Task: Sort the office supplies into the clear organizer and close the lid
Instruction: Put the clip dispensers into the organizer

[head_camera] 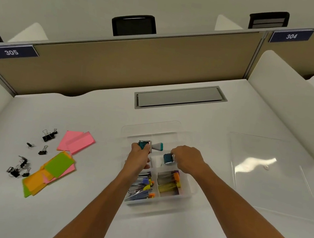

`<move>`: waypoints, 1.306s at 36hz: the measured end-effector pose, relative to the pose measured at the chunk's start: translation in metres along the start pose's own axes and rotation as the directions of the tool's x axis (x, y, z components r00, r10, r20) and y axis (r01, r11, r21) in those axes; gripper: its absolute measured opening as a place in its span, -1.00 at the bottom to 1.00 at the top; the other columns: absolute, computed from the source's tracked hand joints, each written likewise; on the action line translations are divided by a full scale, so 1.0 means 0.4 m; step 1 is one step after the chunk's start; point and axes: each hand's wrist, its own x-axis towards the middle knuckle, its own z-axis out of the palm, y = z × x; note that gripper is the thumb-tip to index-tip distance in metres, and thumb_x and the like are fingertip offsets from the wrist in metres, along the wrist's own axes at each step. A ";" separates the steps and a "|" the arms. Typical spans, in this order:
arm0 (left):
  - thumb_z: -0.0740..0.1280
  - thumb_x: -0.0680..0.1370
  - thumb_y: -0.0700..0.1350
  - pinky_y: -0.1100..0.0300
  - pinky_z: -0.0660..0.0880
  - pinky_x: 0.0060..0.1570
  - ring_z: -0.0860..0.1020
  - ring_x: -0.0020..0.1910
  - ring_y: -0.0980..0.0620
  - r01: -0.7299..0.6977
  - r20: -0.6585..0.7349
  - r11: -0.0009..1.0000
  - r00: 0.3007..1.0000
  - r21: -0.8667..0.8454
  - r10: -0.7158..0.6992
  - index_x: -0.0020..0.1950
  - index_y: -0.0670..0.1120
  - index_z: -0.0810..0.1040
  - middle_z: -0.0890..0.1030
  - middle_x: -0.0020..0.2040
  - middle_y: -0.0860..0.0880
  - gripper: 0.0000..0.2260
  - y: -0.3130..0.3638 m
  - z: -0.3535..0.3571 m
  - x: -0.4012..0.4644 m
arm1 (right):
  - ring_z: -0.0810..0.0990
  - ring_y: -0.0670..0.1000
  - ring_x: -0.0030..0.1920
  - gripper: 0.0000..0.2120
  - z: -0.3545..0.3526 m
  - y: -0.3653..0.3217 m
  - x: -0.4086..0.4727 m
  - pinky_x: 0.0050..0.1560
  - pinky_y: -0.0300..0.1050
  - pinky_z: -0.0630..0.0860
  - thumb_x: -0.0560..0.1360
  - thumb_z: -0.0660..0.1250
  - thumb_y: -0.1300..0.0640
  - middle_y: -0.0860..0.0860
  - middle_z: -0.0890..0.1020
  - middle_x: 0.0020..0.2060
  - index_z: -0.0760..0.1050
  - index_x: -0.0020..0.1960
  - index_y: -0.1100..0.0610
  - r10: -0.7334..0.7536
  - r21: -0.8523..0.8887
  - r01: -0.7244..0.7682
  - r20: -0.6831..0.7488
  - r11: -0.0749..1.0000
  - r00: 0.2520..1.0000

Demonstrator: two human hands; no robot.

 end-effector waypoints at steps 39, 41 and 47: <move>0.30 0.60 -0.04 0.12 0.52 0.05 0.49 0.19 -0.04 -0.075 -0.034 0.996 0.997 -0.046 0.074 0.37 -0.05 0.39 0.48 0.28 -0.06 -0.65 -0.001 0.024 -0.042 | 0.37 0.10 0.16 -0.70 -0.012 0.001 -0.012 0.11 0.03 0.30 0.57 0.27 0.10 0.06 0.60 0.12 0.52 0.29 -0.02 0.023 0.109 -0.024 0.011 0.994 1.000; 0.30 0.60 -0.04 0.14 0.53 0.02 0.50 0.17 -0.02 -0.084 -0.035 0.995 0.996 -0.054 0.082 0.35 -0.04 0.41 0.50 0.25 -0.04 -0.67 -0.004 0.017 -0.048 | 0.38 0.10 0.16 -0.71 -0.014 -0.004 -0.011 0.14 0.05 0.29 0.57 0.26 0.12 0.09 0.59 0.11 0.52 0.28 0.00 0.025 0.062 -0.027 0.037 0.998 0.999; 0.30 0.60 -0.05 0.21 0.52 -0.10 0.52 0.10 0.03 -0.098 -0.043 0.993 0.994 -0.072 0.096 0.28 0.00 0.45 0.53 0.19 -0.01 -0.74 -0.017 -0.013 -0.066 | 0.53 0.07 0.12 -0.68 -0.018 -0.023 -0.016 0.17 0.07 0.25 0.51 0.35 0.14 0.01 0.62 0.15 0.51 0.26 -0.01 0.014 0.045 -0.018 0.096 0.999 0.995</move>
